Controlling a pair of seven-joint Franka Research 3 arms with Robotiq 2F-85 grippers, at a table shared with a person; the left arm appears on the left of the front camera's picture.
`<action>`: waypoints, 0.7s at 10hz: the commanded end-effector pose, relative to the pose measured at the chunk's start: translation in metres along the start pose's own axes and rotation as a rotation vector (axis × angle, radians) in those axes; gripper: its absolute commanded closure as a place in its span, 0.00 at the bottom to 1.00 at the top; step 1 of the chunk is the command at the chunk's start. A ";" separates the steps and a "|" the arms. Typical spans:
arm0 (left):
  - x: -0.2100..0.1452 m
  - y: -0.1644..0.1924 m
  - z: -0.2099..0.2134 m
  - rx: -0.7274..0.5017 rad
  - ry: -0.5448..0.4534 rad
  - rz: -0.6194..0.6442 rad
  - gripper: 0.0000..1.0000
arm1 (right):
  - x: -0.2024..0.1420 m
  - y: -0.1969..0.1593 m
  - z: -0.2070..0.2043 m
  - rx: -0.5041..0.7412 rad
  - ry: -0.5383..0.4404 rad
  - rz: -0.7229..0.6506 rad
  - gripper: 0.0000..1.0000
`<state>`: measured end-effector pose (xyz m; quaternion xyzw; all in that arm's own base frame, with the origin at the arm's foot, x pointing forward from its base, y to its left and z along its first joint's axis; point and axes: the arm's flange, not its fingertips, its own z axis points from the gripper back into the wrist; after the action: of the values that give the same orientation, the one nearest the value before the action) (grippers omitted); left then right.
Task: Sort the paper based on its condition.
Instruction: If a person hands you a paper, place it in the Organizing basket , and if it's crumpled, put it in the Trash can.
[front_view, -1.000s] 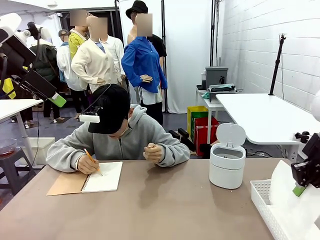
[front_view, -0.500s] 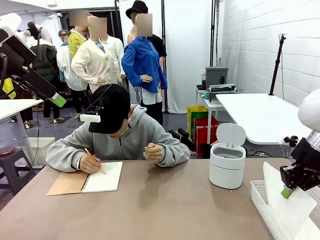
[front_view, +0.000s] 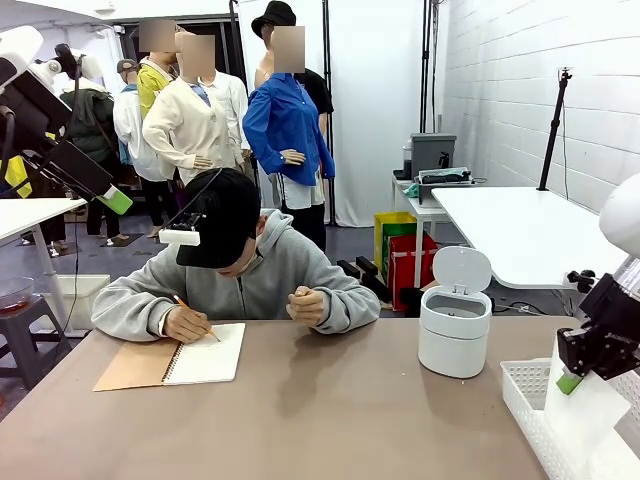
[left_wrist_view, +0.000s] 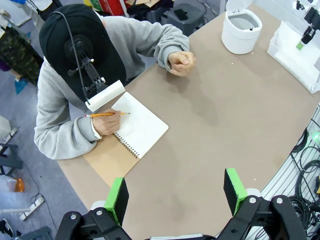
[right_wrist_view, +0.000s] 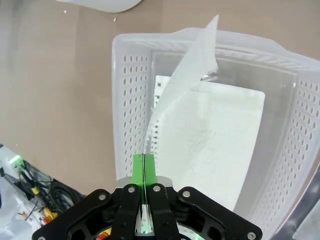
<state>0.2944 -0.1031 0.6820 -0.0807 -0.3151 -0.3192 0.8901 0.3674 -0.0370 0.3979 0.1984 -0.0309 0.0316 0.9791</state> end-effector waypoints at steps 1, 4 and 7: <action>0.000 0.000 0.000 0.002 0.000 0.001 0.00 | -0.076 0.008 -0.024 0.024 0.004 0.007 1.00; 0.000 0.000 0.000 0.002 0.000 0.001 0.00 | -0.091 0.002 -0.024 0.028 0.072 0.021 1.00; 0.000 0.000 0.000 0.002 0.000 0.001 0.00 | -0.092 -0.009 -0.033 0.044 0.102 -0.002 1.00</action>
<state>0.2944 -0.1031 0.6820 -0.0807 -0.3151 -0.3192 0.8901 0.3408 -0.0493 0.4057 0.2161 0.0230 0.0374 0.9754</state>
